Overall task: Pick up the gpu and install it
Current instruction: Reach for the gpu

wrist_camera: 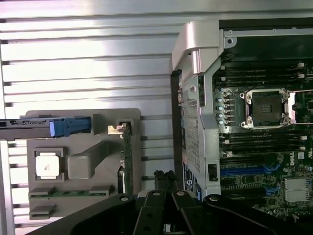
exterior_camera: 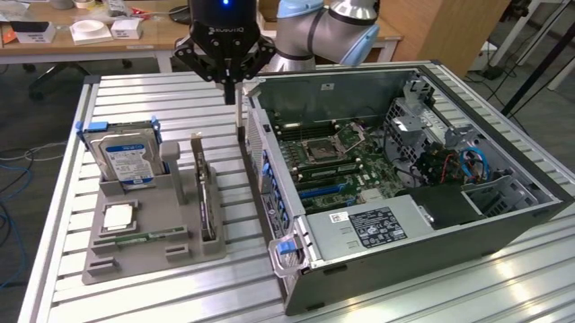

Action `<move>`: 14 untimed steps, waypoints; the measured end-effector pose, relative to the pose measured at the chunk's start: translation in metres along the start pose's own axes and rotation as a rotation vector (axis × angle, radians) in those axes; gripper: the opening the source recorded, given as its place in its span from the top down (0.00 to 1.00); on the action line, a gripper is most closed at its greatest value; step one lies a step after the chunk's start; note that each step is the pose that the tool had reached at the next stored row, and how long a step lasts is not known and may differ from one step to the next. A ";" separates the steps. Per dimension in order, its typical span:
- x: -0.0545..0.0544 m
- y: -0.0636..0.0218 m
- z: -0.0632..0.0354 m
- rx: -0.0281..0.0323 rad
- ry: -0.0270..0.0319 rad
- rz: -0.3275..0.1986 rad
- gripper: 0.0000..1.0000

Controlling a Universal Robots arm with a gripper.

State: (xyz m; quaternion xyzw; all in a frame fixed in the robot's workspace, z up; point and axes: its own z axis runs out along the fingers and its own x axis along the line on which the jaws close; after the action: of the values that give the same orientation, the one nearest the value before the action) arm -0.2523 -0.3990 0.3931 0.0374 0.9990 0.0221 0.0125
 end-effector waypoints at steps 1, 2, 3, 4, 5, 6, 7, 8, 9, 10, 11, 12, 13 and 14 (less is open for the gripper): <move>0.001 -0.0001 -0.0001 0.0000 0.0000 0.000 0.89; 0.003 -0.0002 -0.0001 0.0000 0.0000 0.000 0.89; 0.004 -0.0003 -0.0001 0.0000 0.0000 0.000 0.89; 0.005 -0.0004 -0.0002 0.0000 0.0001 0.000 0.89; 0.007 -0.0005 -0.0002 0.0000 0.0000 0.000 0.89; 0.008 -0.0006 -0.0002 0.0000 0.0001 0.000 0.89; 0.009 -0.0007 -0.0002 0.0000 0.0000 0.000 0.89; 0.010 -0.0008 -0.0003 0.0000 0.0000 0.000 0.89; 0.012 -0.0009 -0.0003 0.0000 0.0000 0.000 0.89; 0.013 -0.0010 -0.0003 0.0000 0.0000 0.000 0.89; 0.014 -0.0011 -0.0003 0.0000 0.0000 0.000 0.89; 0.015 -0.0011 -0.0004 0.0000 0.0000 0.000 0.89; 0.016 -0.0012 -0.0004 0.0000 0.0000 0.000 0.89; 0.018 -0.0013 -0.0005 0.0000 0.0000 0.000 0.89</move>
State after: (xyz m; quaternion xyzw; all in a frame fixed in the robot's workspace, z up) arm -0.2701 -0.3990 0.3931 0.0374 0.9990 0.0221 0.0125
